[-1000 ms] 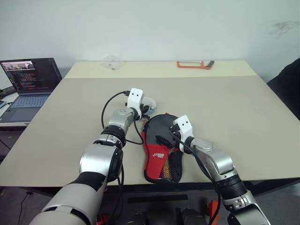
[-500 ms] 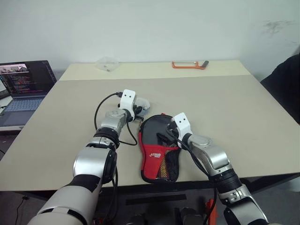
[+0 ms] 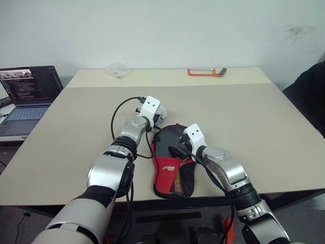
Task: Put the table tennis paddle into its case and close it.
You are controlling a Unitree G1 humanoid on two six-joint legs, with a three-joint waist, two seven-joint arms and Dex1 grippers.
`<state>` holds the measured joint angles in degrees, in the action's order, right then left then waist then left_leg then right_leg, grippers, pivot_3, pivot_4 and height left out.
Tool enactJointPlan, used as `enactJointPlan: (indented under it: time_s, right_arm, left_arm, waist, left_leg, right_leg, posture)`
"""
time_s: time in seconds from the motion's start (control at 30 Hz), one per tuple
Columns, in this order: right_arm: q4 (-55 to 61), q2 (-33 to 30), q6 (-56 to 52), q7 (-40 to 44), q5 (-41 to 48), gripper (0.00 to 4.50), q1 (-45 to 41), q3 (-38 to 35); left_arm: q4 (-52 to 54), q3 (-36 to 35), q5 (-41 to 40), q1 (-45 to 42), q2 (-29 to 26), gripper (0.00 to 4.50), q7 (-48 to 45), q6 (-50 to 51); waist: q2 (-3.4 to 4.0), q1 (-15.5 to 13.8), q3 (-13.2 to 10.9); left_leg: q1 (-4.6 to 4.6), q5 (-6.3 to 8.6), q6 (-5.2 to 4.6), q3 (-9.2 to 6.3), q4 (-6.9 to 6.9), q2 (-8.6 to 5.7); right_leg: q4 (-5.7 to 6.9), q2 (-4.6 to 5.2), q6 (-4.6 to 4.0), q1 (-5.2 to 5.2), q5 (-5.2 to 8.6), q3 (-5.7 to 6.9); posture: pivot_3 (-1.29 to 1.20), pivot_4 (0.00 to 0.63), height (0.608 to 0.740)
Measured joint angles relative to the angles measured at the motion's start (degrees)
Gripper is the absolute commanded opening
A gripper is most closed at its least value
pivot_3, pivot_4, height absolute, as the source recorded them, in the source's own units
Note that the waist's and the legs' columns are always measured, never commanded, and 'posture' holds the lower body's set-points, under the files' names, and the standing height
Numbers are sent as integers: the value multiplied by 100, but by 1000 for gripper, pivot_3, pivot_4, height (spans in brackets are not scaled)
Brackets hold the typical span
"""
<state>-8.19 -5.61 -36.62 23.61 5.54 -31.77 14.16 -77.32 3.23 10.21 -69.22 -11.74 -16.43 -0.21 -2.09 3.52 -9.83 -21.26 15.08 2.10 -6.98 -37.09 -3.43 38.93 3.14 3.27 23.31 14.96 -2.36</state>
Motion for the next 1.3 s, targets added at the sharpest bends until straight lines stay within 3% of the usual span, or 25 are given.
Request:
enactJointPlan:
  time_s: [0.6, 0.83, 1.2, 1.3]
  right_arm:
    - [319, 99, 97, 11, -217, 4500, 419, 147]
    - [406, 81, 98, 21, -224, 4500, 500, 177]
    - [440, 61, 99, 94, -280, 4500, 530, 184]
    - [421, 72, 102, 119, -308, 4500, 524, 184]
  left_arm:
    - [-314, 974, 1424, -987, 840, 287, 725, -1060]
    - [-325, 1161, 1595, -1052, 1642, 287, 407, -1687]
    - [-325, 1084, 1496, -1138, 1867, 287, -248, -1907]
    - [-325, 950, 1283, -1114, 1883, 1231, -872, -1906]
  waist:
    - [-9, -41, 26]
    - [-7, -117, 27]
    - [6, -161, 34]
    - [9, -160, 37]
  left_leg:
    - [19, 0, 0, 5, 4, 0]
    - [18, 0, 0, 8, 5, -1]
    - [26, 0, 0, 6, 6, -1]
    - [35, 1, 0, 5, 9, -1]
  right_leg:
    - [-3, 0, 29, -22, 18, 0]
    - [-7, 1, 32, -24, 19, 1]
    - [-16, 0, 35, -39, 21, 5]
    - [-23, 0, 35, -50, 21, 8]
  posture:
    - [0, 150, 740]
    - [0, 150, 740]
    - [0, 150, 740]
    - [0, 150, 740]
